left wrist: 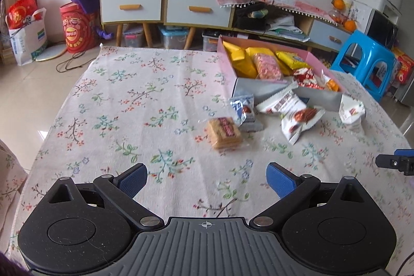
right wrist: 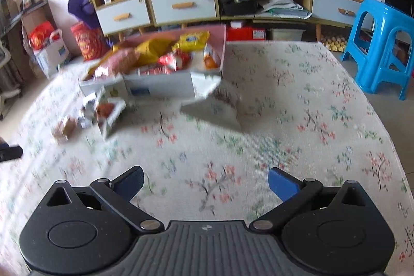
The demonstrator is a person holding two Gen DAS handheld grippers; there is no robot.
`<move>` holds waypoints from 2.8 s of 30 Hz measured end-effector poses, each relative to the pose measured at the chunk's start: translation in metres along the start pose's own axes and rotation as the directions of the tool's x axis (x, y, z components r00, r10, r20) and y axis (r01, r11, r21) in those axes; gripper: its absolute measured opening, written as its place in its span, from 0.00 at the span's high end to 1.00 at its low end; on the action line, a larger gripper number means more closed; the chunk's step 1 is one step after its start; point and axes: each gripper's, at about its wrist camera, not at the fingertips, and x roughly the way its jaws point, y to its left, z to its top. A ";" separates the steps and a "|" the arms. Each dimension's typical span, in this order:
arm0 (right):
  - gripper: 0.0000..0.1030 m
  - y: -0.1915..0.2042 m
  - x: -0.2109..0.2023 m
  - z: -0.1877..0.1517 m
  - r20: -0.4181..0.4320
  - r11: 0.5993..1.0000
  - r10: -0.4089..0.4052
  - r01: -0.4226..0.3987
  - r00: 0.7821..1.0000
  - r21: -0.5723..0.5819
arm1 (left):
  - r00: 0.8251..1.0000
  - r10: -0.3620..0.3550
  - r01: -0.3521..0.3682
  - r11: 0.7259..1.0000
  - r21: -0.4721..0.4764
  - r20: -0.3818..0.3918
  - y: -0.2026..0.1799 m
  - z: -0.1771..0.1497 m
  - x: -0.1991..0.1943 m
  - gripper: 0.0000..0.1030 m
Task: Organize snacks
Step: 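Move the left tool toward the square cake while the right tool moves toward the Pecan Kernel packet, then grasp the red-labelled square cake with the left tool while the right tool grasps the Pecan Kernel packet, then carry the square cake with the left tool while the right tool carries the pecan packet to the box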
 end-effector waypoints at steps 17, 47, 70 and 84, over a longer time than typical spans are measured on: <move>0.09 0.005 0.031 -0.004 0.012 0.993 -0.008 0.009 1.000 -0.115 | 0.999 0.052 -0.051 0.993 0.109 -0.005 -0.023 -0.024 0.046 0.00; 0.35 0.021 0.071 0.053 0.124 0.963 -0.137 0.161 0.983 -0.215 | 0.994 0.098 -0.100 0.993 0.055 0.048 -0.049 0.014 0.082 0.37; 0.61 0.003 0.056 0.066 0.075 0.993 -0.090 0.095 0.993 -0.071 | 0.999 0.044 -0.044 0.999 0.021 -0.008 -0.045 0.021 0.075 0.58; 0.61 -0.011 0.050 0.074 -0.022 0.990 -0.022 0.025 1.000 0.140 | 0.998 0.003 -0.008 0.997 -0.075 -0.061 -0.031 0.026 0.072 0.66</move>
